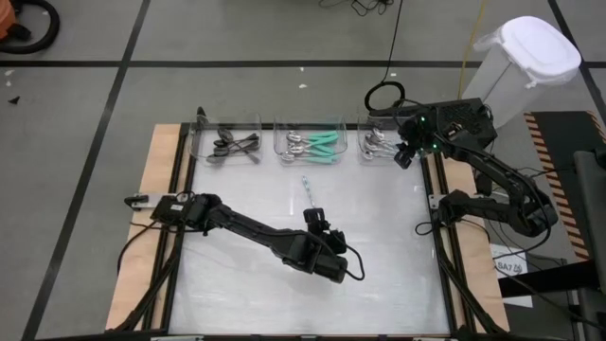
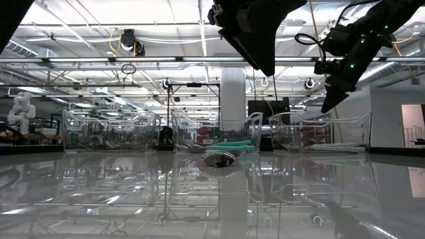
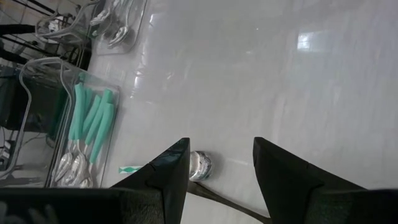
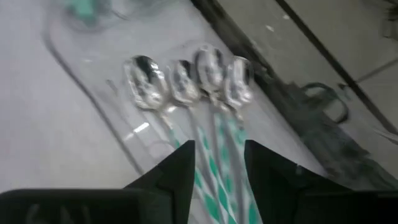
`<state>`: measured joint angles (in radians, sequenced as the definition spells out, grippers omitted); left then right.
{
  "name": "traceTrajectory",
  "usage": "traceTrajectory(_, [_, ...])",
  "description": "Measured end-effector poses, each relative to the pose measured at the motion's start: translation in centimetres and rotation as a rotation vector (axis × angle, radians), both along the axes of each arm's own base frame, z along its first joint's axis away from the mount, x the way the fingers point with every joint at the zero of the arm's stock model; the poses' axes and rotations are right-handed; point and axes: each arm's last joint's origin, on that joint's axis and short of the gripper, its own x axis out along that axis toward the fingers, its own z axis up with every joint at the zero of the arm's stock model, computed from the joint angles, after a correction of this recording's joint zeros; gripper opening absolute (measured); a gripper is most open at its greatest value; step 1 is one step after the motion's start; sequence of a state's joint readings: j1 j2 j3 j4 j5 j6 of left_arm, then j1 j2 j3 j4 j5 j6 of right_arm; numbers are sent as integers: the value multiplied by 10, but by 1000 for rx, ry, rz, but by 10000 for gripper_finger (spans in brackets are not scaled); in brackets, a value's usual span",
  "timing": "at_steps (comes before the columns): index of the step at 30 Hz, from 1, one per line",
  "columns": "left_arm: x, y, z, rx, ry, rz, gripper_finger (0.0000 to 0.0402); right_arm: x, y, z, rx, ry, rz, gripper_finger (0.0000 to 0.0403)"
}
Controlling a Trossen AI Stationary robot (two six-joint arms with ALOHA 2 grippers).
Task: Sort silverware by color (type)
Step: Put the black spoon into the left transparent bin
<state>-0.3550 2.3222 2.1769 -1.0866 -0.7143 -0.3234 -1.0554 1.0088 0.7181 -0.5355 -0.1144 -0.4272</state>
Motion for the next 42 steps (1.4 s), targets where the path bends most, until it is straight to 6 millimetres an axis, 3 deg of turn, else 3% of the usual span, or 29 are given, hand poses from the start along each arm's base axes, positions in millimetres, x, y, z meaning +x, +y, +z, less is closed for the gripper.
traceTrajectory(5, [0, 0, 0, 0, 0, 0, 177, 0, 0, 2, 3, -9, -23, 143])
traceTrajectory(9, [0, 0, 0, 2, 3, -4, 177, 4, 9, 15, 21, -119, 20, 142])
traceTrajectory(16, [0, 1, 0, 8, 11, -8, 177, 10, 47, 39, -15, -262, 139, 142])
traceTrajectory(27, [3, 14, -1, -23, -11, 68, 177, 30, 100, 52, 32, -380, 428, 141])
traceTrajectory(36, [1, 17, -1, -68, -49, 154, 177, 56, 129, 48, 37, -358, 605, 141])
traceTrajectory(42, [-8, 17, -7, -81, -23, 257, 177, 71, 151, 22, 61, -383, 741, 141])
